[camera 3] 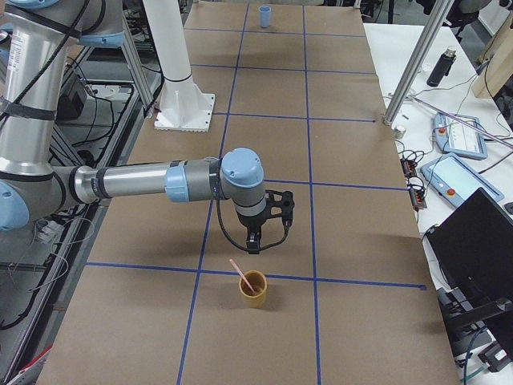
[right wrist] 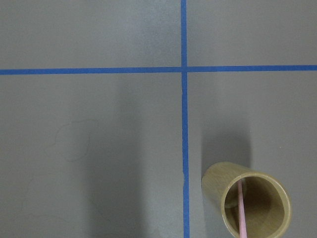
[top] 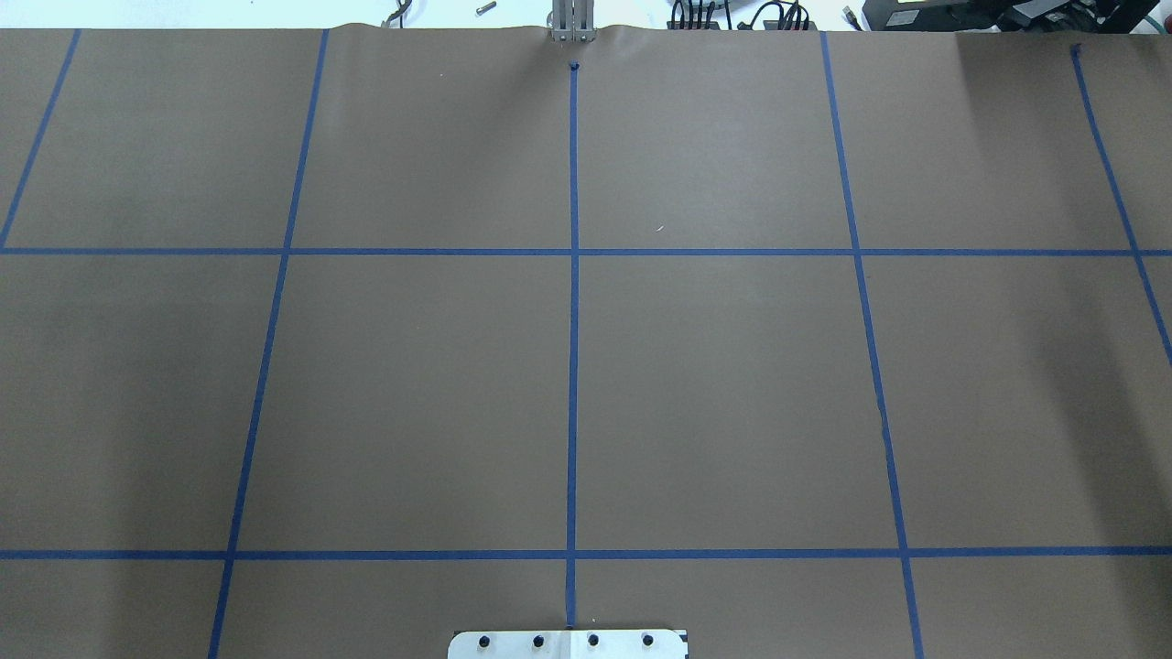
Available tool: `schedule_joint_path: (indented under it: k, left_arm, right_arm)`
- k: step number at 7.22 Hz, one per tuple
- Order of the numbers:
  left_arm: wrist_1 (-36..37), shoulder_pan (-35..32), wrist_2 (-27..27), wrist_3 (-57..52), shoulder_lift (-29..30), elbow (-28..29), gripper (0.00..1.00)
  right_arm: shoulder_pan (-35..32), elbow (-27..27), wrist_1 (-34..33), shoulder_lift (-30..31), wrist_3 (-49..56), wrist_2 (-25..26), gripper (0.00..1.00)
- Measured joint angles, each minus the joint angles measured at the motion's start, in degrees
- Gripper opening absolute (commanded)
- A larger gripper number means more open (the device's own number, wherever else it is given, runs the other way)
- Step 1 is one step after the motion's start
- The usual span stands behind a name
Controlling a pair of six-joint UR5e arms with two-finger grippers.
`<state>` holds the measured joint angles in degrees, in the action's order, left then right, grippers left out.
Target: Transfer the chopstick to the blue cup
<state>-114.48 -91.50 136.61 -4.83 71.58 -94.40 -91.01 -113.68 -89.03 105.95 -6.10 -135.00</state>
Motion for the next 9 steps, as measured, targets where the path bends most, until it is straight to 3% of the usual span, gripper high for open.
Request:
schedule_joint_path:
  k: [2,5,9]
  left_arm:
    - [-3.92,-0.19,-1.93,0.82,-1.56,4.32,0.98]
    - [-6.41,-0.05,-2.38,3.13,0.72,9.37,0.98]
    - [-6.87,0.24,-1.66,3.33,1.84,12.30,0.98]
  right_arm:
    - [0.45,0.09,0.23,-0.04,-0.04,-0.10,1.00]
    - [0.78,0.20,0.26,-0.04,-0.07,-0.09,1.00]
    - [1.22,0.46,0.29,-0.04,-0.14,-0.26,1.00]
